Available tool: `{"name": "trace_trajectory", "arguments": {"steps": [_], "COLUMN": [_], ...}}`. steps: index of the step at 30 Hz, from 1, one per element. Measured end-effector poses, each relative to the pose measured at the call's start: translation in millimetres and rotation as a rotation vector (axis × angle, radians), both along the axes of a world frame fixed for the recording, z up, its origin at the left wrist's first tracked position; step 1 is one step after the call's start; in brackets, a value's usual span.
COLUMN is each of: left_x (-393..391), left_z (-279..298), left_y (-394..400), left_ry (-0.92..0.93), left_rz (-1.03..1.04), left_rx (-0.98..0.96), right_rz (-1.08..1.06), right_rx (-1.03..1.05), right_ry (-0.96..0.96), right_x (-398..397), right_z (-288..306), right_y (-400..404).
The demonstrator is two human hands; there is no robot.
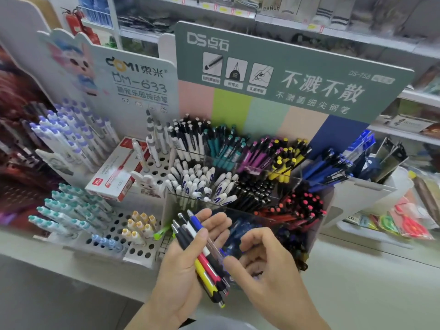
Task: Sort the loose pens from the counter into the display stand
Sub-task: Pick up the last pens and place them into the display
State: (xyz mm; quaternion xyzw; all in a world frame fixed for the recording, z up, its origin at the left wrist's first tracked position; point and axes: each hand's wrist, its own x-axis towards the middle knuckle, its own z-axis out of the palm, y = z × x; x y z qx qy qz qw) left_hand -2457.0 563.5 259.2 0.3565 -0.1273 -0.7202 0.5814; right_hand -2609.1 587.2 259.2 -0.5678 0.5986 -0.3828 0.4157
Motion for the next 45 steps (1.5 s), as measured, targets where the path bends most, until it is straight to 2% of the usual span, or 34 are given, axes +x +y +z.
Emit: {"name": "trace_trajectory", "arguments": {"steps": [4, 8, 11, 14, 17, 21, 25, 34, 40, 45], "left_x": [-1, 11, 27, 43, 54, 57, 56, 52, 51, 52], "left_z": [2, -6, -18, -26, -30, -27, -25, -17, -15, -15], "left_y": [-3, -1, 4, 11, 20, 27, 29, 22, 17, 17], "left_ry": [-0.034, -0.238, -0.343, -0.293, -0.165, -0.144, -0.12, -0.109, -0.078, -0.091], "left_rz": [-0.025, -0.09, -0.084, -0.038, -0.037, -0.065, -0.08, -0.108, -0.135, -0.173], "left_rx": [-0.052, -0.067, 0.011, 0.139, 0.2, 0.178, 0.182, 0.171, 0.206, 0.206], "right_rz": [0.052, -0.096, -0.284, -0.347, -0.287, -0.201, -0.122, 0.035, 0.122, 0.03], "right_rx": [0.271, 0.129, -0.006, -0.09, -0.185, -0.336, -0.452, -0.492, -0.211, -0.374], "right_ry": [-0.281, -0.337, -0.348, -0.266, -0.074, 0.185, 0.294, 0.555, 0.572, 0.47], "right_x": [3, 3, -9, -21, -25, -17, -4, 26, 23, 26], "right_z": [-5, 0, 6, 12, 9, -2, -19, -74, -79, -69], "right_y": [6, 6, -3, -14, -22, -25, -35, -53, -50, -66]}}
